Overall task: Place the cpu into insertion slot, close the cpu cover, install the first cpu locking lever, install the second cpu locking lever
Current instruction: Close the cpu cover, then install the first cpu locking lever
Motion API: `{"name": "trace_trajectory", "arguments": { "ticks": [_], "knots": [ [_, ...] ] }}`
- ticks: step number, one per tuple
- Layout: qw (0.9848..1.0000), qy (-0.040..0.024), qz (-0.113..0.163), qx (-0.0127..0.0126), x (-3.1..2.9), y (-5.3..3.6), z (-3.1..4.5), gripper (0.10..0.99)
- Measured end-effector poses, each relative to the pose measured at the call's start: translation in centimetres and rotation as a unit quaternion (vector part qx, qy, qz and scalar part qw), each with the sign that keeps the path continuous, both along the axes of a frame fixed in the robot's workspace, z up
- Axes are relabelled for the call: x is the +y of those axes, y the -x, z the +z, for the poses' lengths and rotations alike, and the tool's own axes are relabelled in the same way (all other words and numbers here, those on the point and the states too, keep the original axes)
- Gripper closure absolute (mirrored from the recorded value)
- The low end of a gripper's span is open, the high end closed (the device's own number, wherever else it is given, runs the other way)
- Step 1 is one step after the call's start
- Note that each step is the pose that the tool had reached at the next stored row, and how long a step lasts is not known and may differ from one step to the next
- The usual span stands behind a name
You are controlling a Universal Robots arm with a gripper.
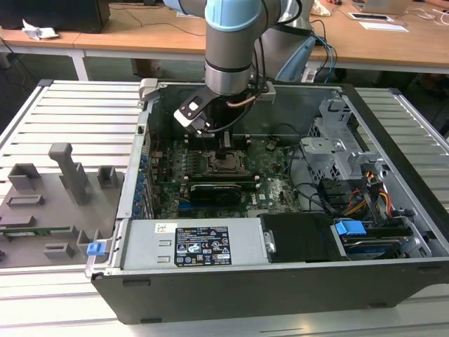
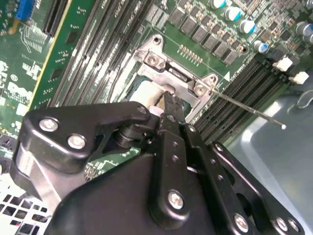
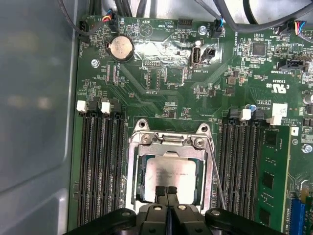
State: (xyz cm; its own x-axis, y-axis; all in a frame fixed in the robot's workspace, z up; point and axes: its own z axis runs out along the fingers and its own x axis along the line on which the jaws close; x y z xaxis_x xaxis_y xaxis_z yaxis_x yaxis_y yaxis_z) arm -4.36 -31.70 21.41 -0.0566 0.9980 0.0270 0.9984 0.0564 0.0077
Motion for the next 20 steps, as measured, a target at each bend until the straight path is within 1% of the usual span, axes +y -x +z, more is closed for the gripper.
{"name": "trace_trajectory", "arguments": {
  "ticks": [9, 14, 20],
  "knots": [
    [1.0000, 0.0000, 0.000, 0.0001, 0.00, -0.82, 0.00, 0.980],
    [1.0000, 0.0000, 0.000, 0.0001, 0.00, -0.91, 0.01, 0.980],
    [1.0000, -0.0001, 0.000, 0.0001, 0.00, -0.92, 0.59, 0.980]
  ]
}}
